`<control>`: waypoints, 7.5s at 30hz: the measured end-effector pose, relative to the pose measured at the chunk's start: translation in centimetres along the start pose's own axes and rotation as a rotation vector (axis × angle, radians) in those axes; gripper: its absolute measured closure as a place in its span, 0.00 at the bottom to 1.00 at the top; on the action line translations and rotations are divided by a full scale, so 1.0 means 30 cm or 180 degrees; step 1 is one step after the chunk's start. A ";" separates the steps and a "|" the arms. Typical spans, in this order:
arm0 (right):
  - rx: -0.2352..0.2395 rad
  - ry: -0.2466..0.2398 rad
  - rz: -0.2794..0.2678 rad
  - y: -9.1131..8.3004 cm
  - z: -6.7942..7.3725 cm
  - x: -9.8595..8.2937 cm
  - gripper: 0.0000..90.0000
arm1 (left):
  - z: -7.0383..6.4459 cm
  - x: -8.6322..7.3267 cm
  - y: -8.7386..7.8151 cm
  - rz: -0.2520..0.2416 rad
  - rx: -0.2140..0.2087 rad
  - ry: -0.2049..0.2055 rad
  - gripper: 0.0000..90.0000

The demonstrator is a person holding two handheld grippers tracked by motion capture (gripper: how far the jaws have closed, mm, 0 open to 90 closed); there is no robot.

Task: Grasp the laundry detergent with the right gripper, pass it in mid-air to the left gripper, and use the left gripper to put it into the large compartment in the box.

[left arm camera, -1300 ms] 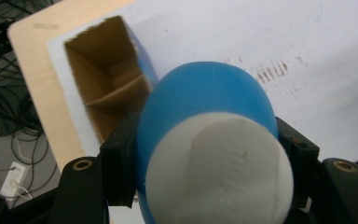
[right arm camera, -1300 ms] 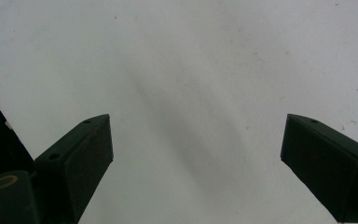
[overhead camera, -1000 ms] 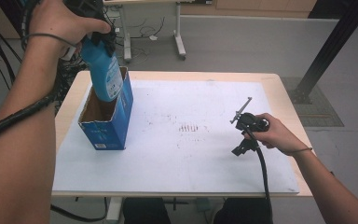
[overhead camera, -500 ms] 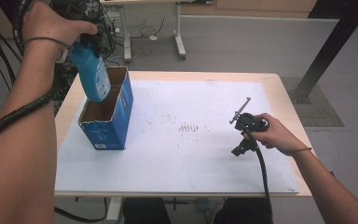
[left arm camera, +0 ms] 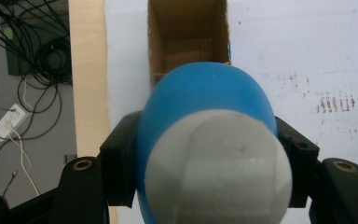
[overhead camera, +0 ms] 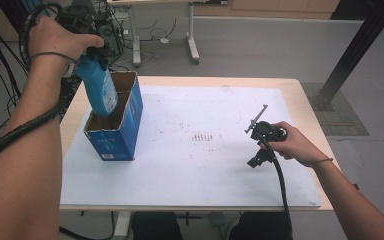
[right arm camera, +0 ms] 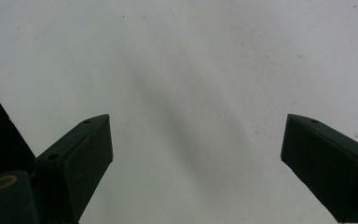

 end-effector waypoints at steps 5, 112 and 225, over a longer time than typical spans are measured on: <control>0.0007 -0.0017 0.0022 0.004 0.006 0.000 0.10 | 0.006 -0.008 0.041 0.0037 -0.0020 0.0003 0.42; 0.0036 -0.0006 0.0113 0.059 0.025 -0.018 0.10 | 0.096 -0.147 0.522 0.0241 -0.0143 -0.0111 0.42; 0.0014 -0.0009 0.0149 0.071 0.030 -0.009 0.10 | 0.077 -0.128 0.401 0.0237 -0.0160 -0.0165 0.36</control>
Point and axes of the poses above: each handheld gripper's, and its own axes: y roughly forward along the jaws, x roughly out of its top, z roughly to its left, the point moved 4 cm from there along y, roughly forward along the jaws, and after that the axes turned 12 degrees about -x, right-handed, at the moved point
